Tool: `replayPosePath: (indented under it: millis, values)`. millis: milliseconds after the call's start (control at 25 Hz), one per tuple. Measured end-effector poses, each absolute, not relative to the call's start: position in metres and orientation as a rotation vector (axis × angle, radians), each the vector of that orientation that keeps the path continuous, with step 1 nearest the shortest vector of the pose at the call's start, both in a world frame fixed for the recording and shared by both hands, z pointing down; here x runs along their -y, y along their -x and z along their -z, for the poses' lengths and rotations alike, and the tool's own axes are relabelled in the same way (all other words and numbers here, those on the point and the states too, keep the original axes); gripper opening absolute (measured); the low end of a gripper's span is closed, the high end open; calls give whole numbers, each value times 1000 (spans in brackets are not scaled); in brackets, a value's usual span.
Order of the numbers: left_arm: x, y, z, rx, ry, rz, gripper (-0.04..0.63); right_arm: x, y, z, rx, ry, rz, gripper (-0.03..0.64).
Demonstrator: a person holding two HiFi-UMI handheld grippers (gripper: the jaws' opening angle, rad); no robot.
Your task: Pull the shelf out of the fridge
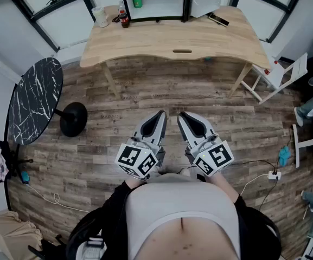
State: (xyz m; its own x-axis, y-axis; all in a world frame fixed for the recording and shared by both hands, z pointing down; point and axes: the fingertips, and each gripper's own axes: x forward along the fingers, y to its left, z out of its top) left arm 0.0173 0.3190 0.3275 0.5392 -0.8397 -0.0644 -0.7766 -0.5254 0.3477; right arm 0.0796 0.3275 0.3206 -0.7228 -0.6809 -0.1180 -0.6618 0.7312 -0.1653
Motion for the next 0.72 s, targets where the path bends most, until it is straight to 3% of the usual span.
replayPosePath:
  millis: [720]
  values:
    - [-320,10,-327,1328,-2499,332,6,-328,-52,-323,-2759,1091,177,49]
